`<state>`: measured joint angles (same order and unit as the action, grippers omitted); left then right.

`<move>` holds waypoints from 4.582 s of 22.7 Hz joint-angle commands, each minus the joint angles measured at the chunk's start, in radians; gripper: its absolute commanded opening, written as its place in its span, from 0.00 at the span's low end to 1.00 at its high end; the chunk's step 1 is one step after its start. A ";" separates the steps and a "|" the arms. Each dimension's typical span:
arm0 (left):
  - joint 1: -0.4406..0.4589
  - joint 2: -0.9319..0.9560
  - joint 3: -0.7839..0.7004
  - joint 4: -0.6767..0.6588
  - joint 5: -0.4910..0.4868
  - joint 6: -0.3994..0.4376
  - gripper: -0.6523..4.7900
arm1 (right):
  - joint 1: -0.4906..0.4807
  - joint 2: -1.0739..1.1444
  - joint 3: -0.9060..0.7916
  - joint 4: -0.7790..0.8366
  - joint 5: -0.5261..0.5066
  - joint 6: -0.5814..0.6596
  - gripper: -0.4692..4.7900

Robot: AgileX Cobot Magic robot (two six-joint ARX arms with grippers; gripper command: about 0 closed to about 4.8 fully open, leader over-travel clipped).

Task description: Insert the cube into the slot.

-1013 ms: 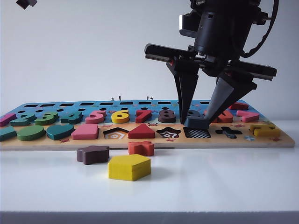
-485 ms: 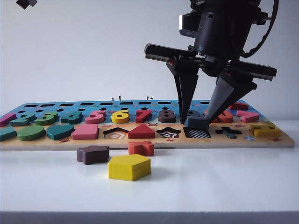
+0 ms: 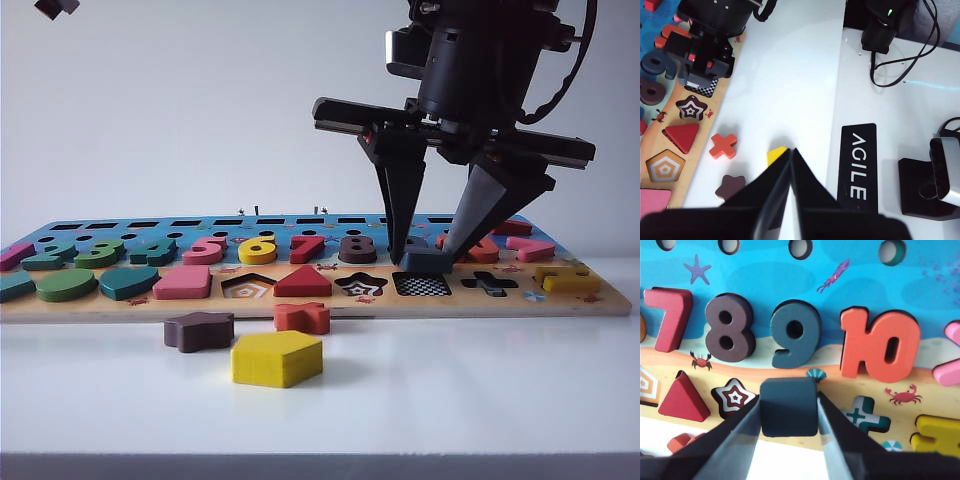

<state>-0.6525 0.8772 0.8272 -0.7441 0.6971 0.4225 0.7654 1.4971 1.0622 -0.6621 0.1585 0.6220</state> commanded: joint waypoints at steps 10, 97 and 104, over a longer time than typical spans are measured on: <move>0.000 -0.003 0.004 0.021 0.001 0.004 0.15 | 0.000 0.024 0.004 0.011 -0.009 0.006 0.51; 0.600 -0.344 -0.158 0.564 -0.635 -0.415 0.15 | -0.787 -1.461 -0.958 0.551 -0.214 -0.517 0.07; 0.613 -0.594 -0.431 0.650 -0.752 -0.415 0.15 | -0.787 -1.495 -1.038 0.589 -0.210 -0.517 0.07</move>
<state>-0.0406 0.2955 0.4091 -0.1223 -0.0246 0.0093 -0.0200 0.0044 0.0307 -0.0998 -0.0547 0.1043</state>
